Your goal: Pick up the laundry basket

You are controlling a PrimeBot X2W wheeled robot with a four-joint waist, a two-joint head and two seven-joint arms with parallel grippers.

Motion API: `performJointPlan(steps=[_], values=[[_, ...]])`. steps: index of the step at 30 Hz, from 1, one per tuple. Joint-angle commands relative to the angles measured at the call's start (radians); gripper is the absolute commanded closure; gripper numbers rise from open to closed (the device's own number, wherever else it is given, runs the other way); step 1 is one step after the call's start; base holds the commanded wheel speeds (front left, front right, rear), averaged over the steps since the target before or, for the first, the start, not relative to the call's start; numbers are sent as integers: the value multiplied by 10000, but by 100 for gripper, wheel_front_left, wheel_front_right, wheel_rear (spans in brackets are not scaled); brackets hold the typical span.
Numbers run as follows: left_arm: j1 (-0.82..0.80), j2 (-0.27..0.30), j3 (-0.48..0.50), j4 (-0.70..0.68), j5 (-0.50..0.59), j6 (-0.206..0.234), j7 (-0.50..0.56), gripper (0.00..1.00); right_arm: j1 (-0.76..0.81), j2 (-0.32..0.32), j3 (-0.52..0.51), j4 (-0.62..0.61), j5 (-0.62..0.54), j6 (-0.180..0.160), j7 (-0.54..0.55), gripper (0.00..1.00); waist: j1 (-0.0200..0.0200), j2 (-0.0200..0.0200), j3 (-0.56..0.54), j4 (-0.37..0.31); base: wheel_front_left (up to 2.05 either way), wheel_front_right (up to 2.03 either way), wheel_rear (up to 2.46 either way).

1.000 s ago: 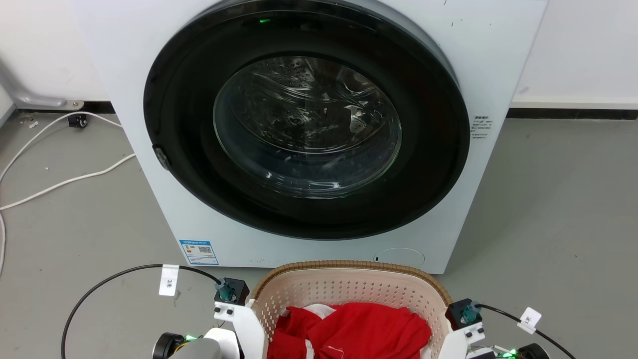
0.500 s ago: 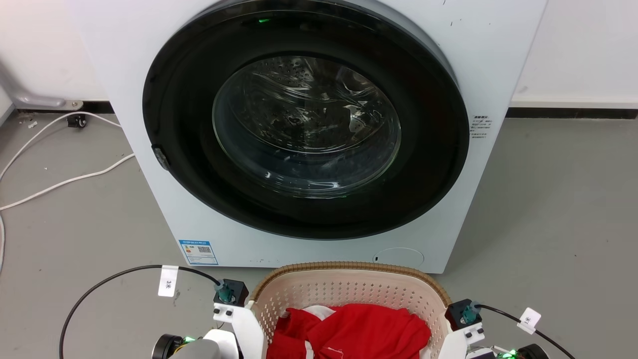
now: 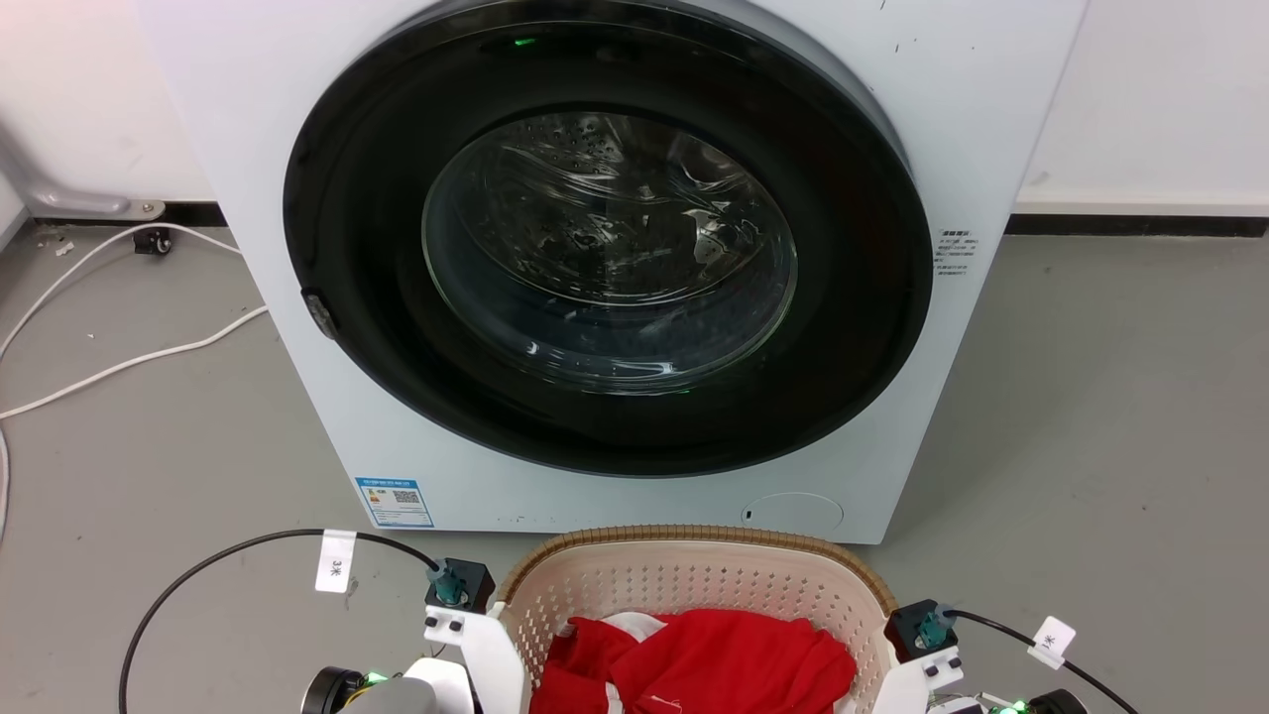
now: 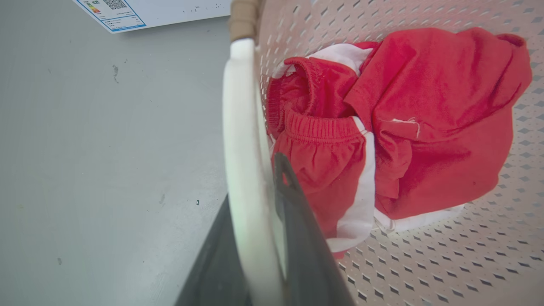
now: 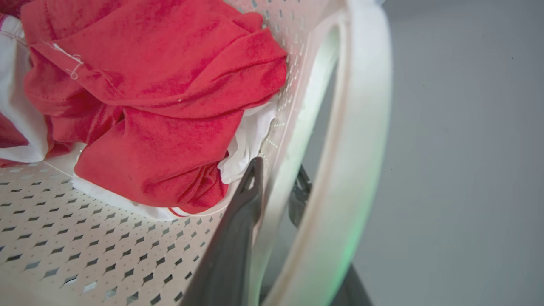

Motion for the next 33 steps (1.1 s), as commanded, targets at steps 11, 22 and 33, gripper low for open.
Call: performJointPlan(steps=[11, 22, 33], values=[[-188, 120, -245, 4, -204, -31, -68, 100, 116, -82, 137, 9, 72, 28, -47, 100, 0, 0, -13, 30, 0, 0, 0], [-238, 137, -428, 38, -394, -31, -129, 100, 85, -82, 242, 9, 213, 28, -84, 100, 0, 0, 5, 47, 0, 0, 0], [-236, 139, -612, 17, -607, -31, -174, 100, 56, -82, 243, 9, 243, 28, -40, 100, 0, 0, 38, 40, 0, 0, 0]])
